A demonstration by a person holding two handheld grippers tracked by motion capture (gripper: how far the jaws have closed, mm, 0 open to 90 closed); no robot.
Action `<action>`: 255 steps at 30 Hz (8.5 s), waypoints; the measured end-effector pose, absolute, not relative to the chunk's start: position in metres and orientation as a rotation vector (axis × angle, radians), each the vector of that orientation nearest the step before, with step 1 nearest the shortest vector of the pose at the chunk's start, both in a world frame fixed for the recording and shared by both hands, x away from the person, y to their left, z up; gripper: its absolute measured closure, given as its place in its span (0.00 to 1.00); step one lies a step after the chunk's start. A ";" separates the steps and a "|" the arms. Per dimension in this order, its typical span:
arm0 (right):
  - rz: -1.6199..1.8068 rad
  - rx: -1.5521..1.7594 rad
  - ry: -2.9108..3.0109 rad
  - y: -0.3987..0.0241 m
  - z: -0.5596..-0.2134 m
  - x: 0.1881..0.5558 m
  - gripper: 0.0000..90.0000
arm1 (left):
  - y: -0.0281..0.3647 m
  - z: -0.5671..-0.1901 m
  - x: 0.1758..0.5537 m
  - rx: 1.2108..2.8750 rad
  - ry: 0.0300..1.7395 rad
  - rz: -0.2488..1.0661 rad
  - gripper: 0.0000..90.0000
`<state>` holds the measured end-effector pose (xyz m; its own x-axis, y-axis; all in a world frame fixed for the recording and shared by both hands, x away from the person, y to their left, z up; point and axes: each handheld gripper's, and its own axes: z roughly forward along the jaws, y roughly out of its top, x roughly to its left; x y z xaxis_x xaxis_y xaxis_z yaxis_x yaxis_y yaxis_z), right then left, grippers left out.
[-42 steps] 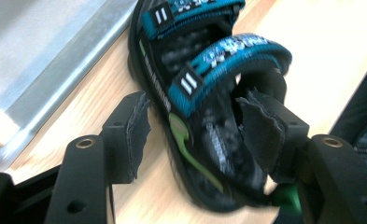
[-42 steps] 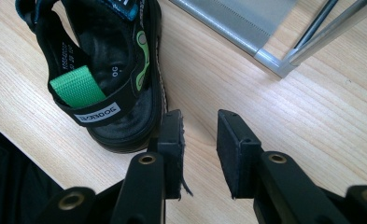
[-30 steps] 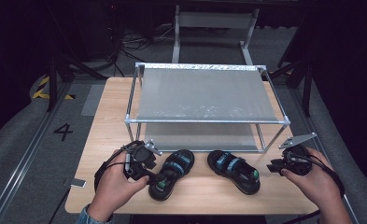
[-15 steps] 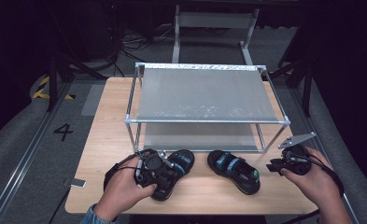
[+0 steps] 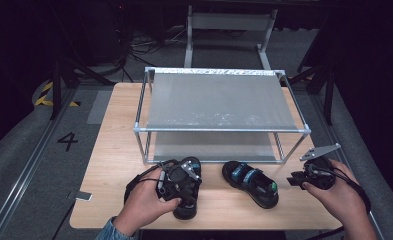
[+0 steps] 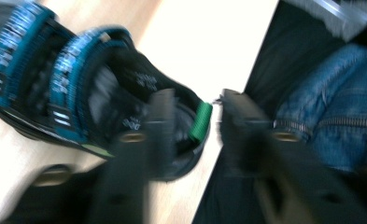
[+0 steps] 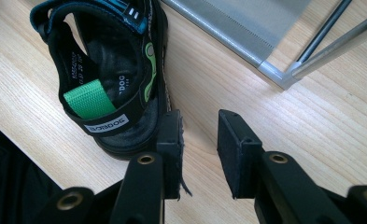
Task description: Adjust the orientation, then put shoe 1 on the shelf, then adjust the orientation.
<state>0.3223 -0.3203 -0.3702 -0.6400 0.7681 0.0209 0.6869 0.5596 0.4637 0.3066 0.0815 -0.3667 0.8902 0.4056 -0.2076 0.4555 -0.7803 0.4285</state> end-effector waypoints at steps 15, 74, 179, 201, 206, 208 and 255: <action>0.667 1.243 2.607 -0.322 -0.372 0.323 0.76 | 0.094 -0.366 0.337 2.544 0.735 0.135 0.31; 0.656 1.279 2.594 -0.330 -0.378 0.322 0.74 | 0.079 -0.352 0.348 2.620 0.537 0.078 0.78; 0.647 1.360 2.543 -0.357 -0.388 0.309 0.75 | 0.043 -0.180 0.437 2.500 0.505 0.274 0.78; 0.652 1.357 2.549 -0.358 -0.392 0.312 0.75 | 0.040 -0.188 0.503 2.499 0.551 0.285 0.78; 0.661 1.355 2.555 -0.358 -0.392 0.312 0.76 | 0.040 -0.195 0.516 2.485 0.558 0.244 0.78; 0.663 1.350 2.555 -0.357 -0.392 0.312 0.76 | 0.041 -0.198 0.522 2.479 0.560 0.239 0.78; 0.704 1.282 2.590 -0.342 -0.383 0.318 0.74 | 0.063 -0.180 0.447 2.448 0.572 0.316 0.41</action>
